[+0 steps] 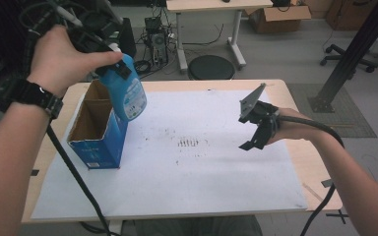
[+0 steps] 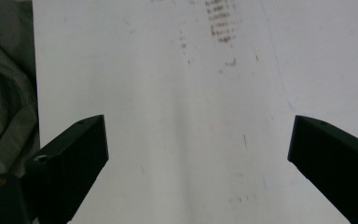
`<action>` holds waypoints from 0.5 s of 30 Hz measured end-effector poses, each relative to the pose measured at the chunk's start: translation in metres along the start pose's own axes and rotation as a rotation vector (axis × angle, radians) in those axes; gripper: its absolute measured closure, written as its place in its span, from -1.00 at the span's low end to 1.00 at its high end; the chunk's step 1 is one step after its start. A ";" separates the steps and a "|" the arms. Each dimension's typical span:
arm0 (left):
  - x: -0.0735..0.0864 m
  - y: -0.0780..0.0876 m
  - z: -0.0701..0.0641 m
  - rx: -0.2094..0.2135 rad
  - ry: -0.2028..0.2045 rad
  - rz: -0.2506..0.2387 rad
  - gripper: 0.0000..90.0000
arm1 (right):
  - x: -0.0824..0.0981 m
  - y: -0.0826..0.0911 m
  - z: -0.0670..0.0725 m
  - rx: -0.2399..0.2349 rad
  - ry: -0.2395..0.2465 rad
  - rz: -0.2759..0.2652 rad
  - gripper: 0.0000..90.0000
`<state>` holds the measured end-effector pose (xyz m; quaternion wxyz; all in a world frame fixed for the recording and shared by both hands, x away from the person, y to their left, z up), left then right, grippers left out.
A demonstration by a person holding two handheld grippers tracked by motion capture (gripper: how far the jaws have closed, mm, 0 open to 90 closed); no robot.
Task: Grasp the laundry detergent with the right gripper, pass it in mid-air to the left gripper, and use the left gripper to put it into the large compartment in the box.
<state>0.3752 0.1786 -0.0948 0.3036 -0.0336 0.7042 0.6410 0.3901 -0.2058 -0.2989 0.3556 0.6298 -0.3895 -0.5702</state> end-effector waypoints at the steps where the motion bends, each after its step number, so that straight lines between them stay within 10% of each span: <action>1: 0.000 0.003 0.006 -0.013 0.035 -0.002 -0.15 | 0.006 0.004 0.000 0.002 -0.009 0.008 -0.89; 8: 0.005 0.008 0.042 -0.126 0.254 0.004 -0.15 | 0.035 0.026 -0.002 0.020 -0.056 0.082 -0.87; 15: 0.014 0.002 0.070 -0.163 0.383 0.009 -0.15 | 0.049 0.039 0.000 0.018 -0.055 0.141 -0.87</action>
Point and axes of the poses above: each handheld gripper's, and its own axes: y roughly backward along the jaws, x roughly out of its underside, z roughly to its left, the point moved 1 cm from there along -y, roughly forward along the jaws, and after that the axes turned 8 degrees about y, right-handed, at the moved point
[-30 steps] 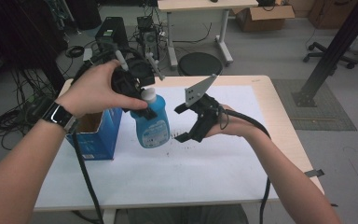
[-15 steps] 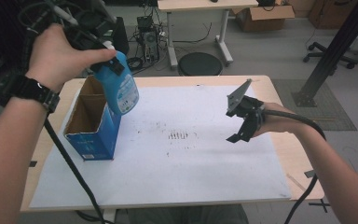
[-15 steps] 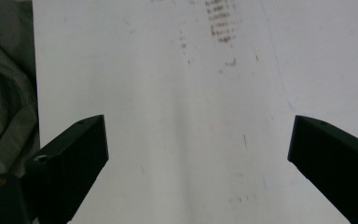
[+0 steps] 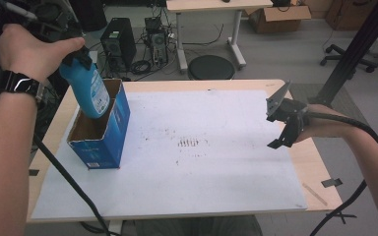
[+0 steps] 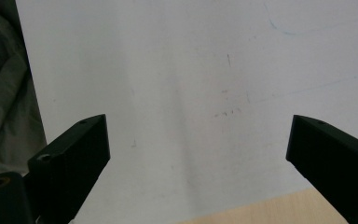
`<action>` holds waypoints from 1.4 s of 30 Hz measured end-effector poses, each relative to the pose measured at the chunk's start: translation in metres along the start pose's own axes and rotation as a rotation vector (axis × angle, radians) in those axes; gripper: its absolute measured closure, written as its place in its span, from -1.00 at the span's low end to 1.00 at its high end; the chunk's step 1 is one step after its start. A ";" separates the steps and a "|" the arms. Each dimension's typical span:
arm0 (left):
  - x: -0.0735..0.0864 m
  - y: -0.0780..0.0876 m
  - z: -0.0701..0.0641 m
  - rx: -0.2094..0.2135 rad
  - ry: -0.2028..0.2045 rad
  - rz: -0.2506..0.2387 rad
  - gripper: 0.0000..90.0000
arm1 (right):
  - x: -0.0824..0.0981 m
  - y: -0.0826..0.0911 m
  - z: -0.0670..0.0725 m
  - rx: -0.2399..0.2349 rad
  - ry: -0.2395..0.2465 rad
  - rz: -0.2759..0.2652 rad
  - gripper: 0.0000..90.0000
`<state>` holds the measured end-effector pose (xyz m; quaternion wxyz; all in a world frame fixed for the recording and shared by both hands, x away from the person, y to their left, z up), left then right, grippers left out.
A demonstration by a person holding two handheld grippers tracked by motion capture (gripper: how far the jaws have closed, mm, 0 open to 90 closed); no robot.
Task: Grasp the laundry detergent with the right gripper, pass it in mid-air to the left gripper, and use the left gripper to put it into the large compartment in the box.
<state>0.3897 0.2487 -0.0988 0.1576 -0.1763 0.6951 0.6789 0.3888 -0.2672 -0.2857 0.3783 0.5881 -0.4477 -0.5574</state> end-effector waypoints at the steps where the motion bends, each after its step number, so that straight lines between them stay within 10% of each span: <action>1: 0.001 -0.002 0.003 0.001 0.016 -0.004 -0.15 | 0.002 0.001 0.000 0.004 0.001 0.009 -0.86; 23: 0.037 -0.088 0.031 -0.014 0.098 0.077 -0.15 | 0.013 0.006 0.001 0.018 -0.020 0.002 -0.86; 42: 0.066 -0.146 0.025 -0.035 0.073 0.132 -0.15 | 0.016 0.003 0.003 0.005 -0.024 -0.003 -0.86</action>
Point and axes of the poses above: each handheld gripper's, and its own axes: y roughly backward along the jaws, x roughly out of its underside, z roughly to its left, the point moved 1 cm from there along -y, roughly forward along the jaws, and after that the axes turned 8 degrees about y, right-handed, at the moved point
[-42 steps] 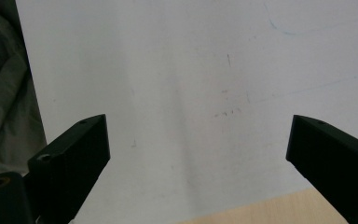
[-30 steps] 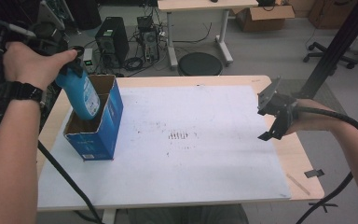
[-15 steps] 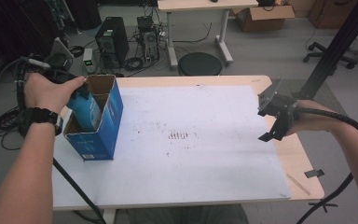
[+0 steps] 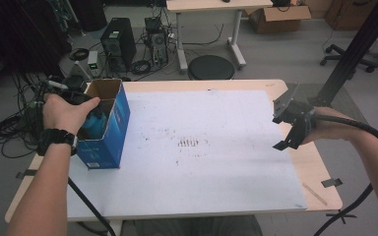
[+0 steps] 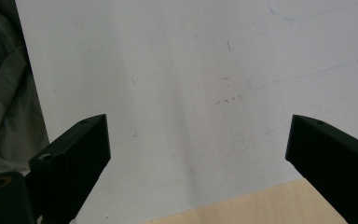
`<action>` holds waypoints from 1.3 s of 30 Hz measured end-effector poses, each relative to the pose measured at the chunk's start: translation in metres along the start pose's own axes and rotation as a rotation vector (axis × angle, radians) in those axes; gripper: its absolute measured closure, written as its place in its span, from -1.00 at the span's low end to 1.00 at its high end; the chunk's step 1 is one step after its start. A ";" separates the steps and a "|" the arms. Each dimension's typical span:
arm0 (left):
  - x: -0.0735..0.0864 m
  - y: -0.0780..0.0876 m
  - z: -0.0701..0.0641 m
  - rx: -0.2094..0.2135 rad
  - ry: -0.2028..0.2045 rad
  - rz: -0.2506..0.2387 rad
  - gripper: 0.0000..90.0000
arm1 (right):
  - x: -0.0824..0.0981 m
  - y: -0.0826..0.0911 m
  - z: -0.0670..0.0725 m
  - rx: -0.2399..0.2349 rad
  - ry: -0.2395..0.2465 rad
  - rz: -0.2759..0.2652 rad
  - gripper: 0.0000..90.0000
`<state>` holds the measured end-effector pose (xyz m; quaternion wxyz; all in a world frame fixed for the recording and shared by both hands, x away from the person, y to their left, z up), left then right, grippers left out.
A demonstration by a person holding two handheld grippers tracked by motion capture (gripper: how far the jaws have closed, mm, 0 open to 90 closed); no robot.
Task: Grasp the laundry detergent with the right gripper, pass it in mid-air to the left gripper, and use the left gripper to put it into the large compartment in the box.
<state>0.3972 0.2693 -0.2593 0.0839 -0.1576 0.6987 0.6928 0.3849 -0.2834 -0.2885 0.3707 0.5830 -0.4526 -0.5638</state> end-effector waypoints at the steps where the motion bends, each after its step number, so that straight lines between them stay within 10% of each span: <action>1: 0.001 -0.002 0.000 -0.001 0.005 -0.002 -0.15 | 0.000 0.000 0.000 0.000 -0.002 -0.001 -0.86; 39: 0.010 -0.024 -0.005 -0.022 -0.010 0.033 -0.21 | 0.000 -0.005 0.005 -0.014 -0.007 0.001 -0.85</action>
Point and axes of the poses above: each handheld gripper's, and its own axes: y roughly backward along the jaws, x roughly out of its underside, z roughly to its left, the point moved 1 cm from there along -y, roughly forward along the jaws, and after that the axes turned 8 degrees about y, right-handed, at the moved point
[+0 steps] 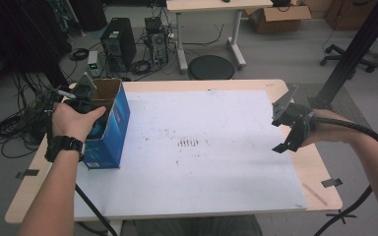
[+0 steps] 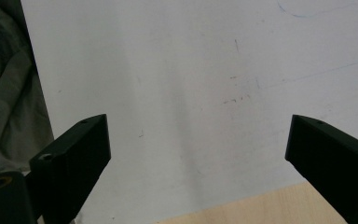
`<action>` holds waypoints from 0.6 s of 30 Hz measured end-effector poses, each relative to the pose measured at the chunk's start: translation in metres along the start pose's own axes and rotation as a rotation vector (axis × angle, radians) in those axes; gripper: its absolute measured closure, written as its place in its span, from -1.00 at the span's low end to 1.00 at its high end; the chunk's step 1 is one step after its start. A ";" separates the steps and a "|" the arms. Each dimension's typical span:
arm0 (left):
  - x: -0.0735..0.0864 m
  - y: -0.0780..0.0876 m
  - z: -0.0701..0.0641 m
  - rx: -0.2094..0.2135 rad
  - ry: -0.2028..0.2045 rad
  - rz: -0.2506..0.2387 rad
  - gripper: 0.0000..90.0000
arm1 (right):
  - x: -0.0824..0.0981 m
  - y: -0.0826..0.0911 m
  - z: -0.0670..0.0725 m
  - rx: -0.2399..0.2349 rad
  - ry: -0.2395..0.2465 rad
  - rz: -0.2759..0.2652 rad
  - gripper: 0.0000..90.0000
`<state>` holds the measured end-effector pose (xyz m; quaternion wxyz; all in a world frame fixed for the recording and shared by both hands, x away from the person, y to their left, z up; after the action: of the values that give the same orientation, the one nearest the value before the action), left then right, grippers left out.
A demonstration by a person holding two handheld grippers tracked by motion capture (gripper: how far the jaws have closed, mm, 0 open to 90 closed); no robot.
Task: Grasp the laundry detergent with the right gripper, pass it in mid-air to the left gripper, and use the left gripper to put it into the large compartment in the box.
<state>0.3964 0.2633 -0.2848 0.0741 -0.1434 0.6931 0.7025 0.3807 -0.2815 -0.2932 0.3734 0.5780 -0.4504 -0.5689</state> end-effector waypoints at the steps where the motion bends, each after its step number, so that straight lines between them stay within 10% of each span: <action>1: 0.000 0.001 0.000 -0.004 0.000 -0.004 -0.22 | 0.000 0.000 0.000 -0.001 0.000 0.002 -0.85; 18: -0.004 0.063 -0.008 -0.010 -0.099 -0.078 -0.43 | -0.004 0.010 0.003 0.003 0.007 -0.003 -0.86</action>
<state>0.3825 0.2535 -0.2236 0.1351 -0.1356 0.6791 0.7087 0.3768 -0.2802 -0.2827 0.3730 0.5812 -0.4492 -0.5668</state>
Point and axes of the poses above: each handheld gripper's, and its own axes: y roughly backward along the jaws, x roughly out of its underside, z roughly to its left, the point moved 1 cm from there along -y, roughly forward along the jaws, and after that the axes turned 8 degrees about y, right-handed, at the moved point
